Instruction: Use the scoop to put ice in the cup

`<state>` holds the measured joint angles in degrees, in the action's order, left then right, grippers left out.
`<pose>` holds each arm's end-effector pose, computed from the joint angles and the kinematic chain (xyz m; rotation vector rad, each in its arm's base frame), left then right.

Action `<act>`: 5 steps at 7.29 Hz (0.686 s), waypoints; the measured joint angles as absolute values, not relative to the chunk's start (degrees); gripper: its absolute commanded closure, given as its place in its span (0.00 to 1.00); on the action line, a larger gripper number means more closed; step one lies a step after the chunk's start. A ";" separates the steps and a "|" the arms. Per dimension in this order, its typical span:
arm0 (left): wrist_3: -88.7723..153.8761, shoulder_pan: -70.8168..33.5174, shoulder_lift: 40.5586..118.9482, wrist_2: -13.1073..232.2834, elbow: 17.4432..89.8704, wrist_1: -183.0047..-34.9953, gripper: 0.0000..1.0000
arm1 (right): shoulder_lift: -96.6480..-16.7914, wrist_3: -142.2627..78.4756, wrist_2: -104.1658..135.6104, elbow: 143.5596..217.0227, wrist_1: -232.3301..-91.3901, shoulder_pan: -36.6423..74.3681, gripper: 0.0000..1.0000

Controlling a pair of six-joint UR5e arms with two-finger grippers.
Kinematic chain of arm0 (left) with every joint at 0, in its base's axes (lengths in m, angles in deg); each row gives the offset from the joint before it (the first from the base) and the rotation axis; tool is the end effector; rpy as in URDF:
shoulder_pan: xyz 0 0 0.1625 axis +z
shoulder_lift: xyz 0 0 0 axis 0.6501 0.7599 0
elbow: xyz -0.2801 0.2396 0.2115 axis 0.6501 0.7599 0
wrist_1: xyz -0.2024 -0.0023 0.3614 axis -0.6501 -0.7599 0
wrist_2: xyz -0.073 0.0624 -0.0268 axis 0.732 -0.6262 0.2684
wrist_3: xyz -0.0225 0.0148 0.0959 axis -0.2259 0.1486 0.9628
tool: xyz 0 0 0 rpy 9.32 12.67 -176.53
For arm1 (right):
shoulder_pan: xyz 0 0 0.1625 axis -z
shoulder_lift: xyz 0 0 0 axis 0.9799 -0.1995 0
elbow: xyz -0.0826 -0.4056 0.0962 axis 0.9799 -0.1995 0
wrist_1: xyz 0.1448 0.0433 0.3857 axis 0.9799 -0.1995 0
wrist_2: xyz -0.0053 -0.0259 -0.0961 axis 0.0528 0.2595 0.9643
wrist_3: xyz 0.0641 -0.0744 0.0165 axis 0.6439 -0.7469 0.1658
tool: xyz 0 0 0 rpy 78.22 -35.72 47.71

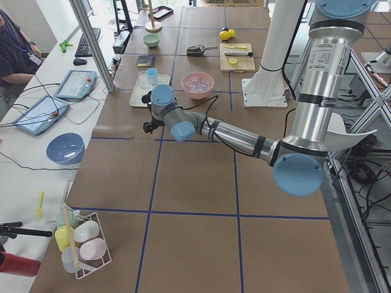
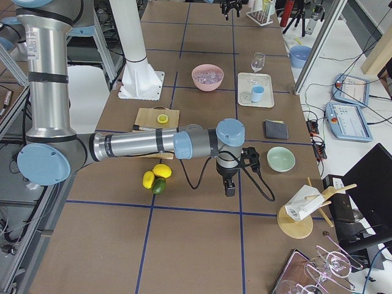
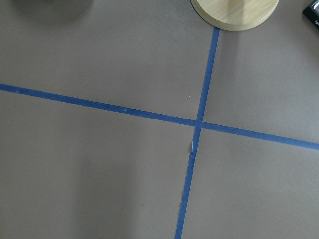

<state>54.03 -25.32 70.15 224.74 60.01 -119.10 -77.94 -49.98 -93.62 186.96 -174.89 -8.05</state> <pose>0.1743 -0.5381 0.4245 0.7812 0.9033 0.8560 0.0364 -0.4931 0.5867 0.1342 -0.7407 -0.1405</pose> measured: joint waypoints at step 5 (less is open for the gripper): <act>52.91 -3.35 80.48 208.08 58.74 -123.05 0.00 | -77.95 -49.98 -93.62 187.12 -174.88 -8.08 0.00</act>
<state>52.91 -3.35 80.48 208.08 58.74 -123.05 -77.95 -49.98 -93.62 187.12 -174.88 -8.08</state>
